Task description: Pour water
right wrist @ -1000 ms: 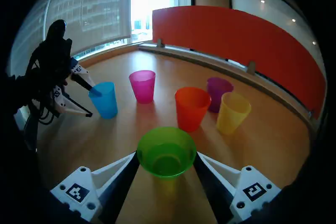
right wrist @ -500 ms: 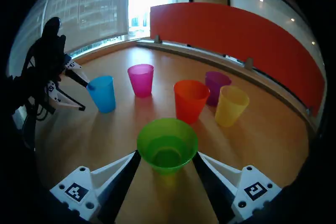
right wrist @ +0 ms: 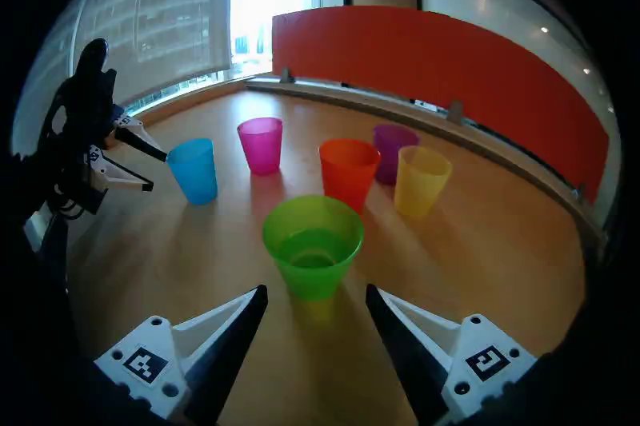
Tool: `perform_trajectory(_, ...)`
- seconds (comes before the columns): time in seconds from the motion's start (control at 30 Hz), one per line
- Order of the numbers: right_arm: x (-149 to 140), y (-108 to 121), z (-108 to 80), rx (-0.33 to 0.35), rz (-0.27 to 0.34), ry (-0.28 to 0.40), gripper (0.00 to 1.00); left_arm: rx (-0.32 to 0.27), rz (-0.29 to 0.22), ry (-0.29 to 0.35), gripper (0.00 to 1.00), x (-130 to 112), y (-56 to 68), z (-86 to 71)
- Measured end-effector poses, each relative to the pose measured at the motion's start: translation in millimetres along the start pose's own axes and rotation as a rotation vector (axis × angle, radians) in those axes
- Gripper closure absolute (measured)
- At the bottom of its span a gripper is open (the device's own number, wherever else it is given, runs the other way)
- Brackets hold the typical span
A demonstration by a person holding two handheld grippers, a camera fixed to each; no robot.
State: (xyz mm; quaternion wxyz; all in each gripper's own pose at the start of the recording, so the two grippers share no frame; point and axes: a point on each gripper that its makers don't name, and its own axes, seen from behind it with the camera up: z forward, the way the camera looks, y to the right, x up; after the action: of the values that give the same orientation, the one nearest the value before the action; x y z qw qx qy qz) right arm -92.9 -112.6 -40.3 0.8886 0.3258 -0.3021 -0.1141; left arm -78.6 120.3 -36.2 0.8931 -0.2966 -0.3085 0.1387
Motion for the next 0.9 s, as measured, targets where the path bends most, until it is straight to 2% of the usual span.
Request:
perform_trajectory(0.23,-3,7,-25.6,-0.077,0.043,0.044,0.05,0.053,-0.012,0.049,0.11,6,-7.0,-18.7)
perform_trajectory(0.5,8,15,-56.0,-0.189,0.094,0.145,0.05,0.129,-0.058,0.126,0.11,11,-21.2,-43.4)
perform_trajectory(0.7,22,22,-73.8,-0.297,0.123,0.24,0.05,0.192,-0.096,0.186,0.11,14,-39.9,-60.2)
perform_trajectory(0.9,30,23,-83.3,-0.351,0.122,0.301,0.04,0.277,-0.129,0.263,0.11,22,-62.5,-77.7)
